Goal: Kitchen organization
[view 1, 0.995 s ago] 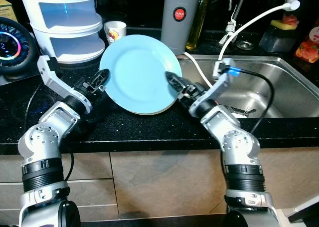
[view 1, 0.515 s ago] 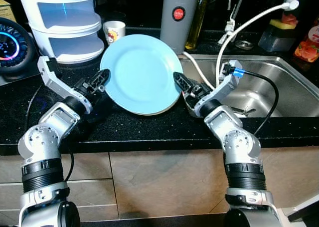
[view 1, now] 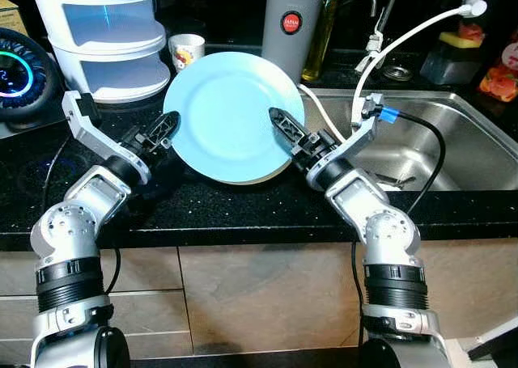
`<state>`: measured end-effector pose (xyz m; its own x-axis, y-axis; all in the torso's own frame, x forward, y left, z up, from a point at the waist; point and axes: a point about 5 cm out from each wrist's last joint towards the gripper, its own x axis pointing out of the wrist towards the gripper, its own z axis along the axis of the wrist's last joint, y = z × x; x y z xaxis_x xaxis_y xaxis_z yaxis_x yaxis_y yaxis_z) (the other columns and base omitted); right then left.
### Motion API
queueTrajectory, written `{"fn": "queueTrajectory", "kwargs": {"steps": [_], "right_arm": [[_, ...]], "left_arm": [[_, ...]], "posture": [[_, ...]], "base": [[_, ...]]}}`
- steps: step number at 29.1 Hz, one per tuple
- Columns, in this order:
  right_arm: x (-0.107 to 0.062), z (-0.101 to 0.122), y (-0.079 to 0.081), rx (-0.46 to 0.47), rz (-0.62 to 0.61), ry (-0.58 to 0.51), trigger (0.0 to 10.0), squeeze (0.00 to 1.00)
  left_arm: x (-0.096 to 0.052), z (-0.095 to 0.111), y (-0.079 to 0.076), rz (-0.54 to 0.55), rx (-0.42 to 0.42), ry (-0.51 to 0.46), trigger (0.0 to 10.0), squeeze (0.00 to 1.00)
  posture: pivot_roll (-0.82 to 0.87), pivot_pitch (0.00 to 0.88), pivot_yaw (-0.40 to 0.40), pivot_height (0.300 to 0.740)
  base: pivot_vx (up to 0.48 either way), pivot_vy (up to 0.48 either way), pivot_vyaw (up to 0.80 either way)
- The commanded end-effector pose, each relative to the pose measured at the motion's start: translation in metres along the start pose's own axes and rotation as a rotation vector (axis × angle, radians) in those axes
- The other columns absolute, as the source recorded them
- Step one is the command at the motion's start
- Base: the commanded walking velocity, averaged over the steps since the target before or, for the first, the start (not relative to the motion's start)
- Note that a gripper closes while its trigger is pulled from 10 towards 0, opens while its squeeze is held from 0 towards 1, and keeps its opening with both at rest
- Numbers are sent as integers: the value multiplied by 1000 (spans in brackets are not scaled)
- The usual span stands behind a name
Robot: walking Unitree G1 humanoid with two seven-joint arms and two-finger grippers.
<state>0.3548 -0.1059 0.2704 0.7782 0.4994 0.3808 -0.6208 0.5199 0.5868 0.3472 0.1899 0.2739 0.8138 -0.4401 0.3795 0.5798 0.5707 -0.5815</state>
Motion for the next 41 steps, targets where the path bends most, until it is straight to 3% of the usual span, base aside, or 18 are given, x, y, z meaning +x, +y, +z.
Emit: {"fn": "queueTrajectory", "kwargs": {"steps": [1,6,7,26,27,28,37,38,41], "right_arm": [[0,0,10,5,64,7,10000,0],[-1,0,15,20,105,7,9529,0],[-1,-2,16,18,112,16,39,0],[-3,-5,15,38,107,17,0,0],[-3,-4,14,42,99,11,0,0],[-2,-1,11,52,77,-11,0,0],[-3,13,3,96,30,-92,0,0],[-3,17,2,110,21,-121,0,0],[-3,28,-2,135,-3,-192,0,0]], "left_arm": [[-1,-4,-1,-10,6,18,0,0],[0,-7,2,15,18,31,0,0],[0,-8,3,26,23,36,0,0],[-2,-12,8,81,75,68,196,0],[-2,-12,11,113,98,76,10000,1000],[-2,-8,17,173,131,49,10000,1000],[-4,20,30,347,286,-91,10000,1000],[-4,26,32,372,326,-124,10000,0],[-5,38,31,392,367,-213,10000,0]], "posture": [[56,111,-21,740],[55,108,-20,740],[55,105,-19,740],[55,103,-19,740],[56,110,-21,740],[56,110,-21,740],[55,113,-21,740],[56,113,-20,740],[56,115,-18,740]], "base": [[0,0,0],[0,0,0],[0,0,0],[0,0,0],[0,0,0],[0,0,0],[0,0,0],[0,0,0],[0,0,0]]}}
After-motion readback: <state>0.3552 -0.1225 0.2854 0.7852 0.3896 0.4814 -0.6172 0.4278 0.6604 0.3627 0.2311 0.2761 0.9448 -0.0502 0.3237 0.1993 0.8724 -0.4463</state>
